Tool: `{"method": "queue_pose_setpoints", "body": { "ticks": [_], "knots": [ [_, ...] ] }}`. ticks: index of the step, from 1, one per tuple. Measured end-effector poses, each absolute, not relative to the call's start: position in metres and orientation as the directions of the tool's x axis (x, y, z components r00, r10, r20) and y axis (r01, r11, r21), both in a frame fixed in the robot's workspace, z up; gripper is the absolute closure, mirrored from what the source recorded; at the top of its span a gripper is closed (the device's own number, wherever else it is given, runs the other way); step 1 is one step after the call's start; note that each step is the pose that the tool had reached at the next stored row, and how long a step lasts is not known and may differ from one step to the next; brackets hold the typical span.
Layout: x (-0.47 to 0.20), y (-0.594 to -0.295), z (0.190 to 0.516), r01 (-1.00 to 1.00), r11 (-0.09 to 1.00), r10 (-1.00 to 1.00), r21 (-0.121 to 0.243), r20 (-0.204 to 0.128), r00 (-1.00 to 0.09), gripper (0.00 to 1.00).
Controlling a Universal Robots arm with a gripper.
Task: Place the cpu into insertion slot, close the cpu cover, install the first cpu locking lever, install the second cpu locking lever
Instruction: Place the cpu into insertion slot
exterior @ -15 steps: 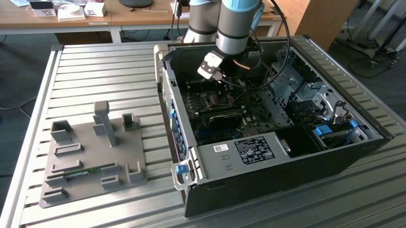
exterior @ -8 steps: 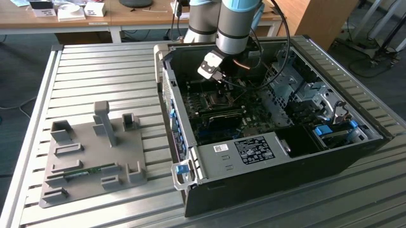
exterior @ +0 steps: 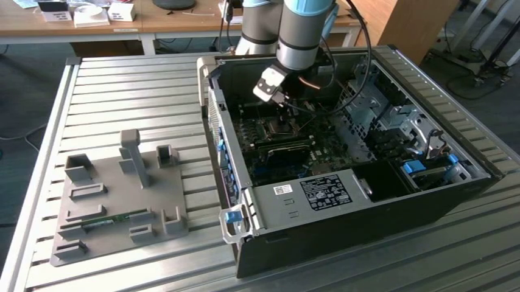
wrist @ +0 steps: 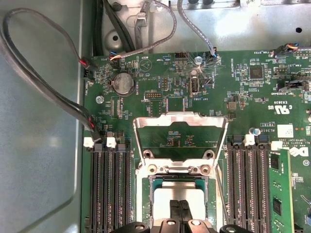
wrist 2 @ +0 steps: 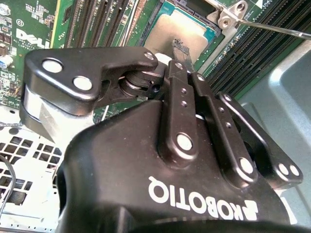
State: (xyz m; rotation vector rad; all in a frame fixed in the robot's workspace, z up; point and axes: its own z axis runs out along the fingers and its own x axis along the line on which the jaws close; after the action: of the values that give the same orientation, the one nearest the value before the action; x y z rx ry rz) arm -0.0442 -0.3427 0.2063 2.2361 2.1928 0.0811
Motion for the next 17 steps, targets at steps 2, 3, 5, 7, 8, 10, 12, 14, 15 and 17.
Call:
{"method": "queue_pose_setpoints", "body": {
  "ticks": [2,3,5,7,8,10,12,14,15,17],
  "knots": [
    [-0.0442,-0.3428,0.2055,0.999,-0.02,0.999,0.042,0.031,0.019,0.89],
    [-0.0442,-0.3428,0.2055,0.999,-0.02,0.999,0.042,0.031,0.019,0.89],
    [-0.0444,-0.3428,0.2054,0.999,-0.02,0.999,0.042,0.031,0.019,0.89],
    [-0.0449,-0.3428,0.205,0.999,-0.02,0.999,0.043,0.031,0.019,0.89],
    [-0.045,-0.3427,0.2047,0.999,-0.02,0.999,0.043,0.031,0.019,0.89],
    [-0.0452,-0.3427,0.2037,0.999,-0.02,0.999,0.043,0.031,0.019,0.89],
    [-0.0453,-0.3427,0.2019,0.999,-0.02,0.999,0.042,0.031,0.019,0.89],
    [-0.0455,-0.3428,0.2004,0.999,-0.02,0.999,0.042,0.031,0.019,0.89],
    [-0.0455,-0.3428,0.2003,0.999,-0.02,0.999,0.042,0.031,0.019,0.89],
    [-0.0455,-0.3428,0.2003,0.999,-0.02,0.999,0.042,0.031,0.019,0.89]
  ]
}}
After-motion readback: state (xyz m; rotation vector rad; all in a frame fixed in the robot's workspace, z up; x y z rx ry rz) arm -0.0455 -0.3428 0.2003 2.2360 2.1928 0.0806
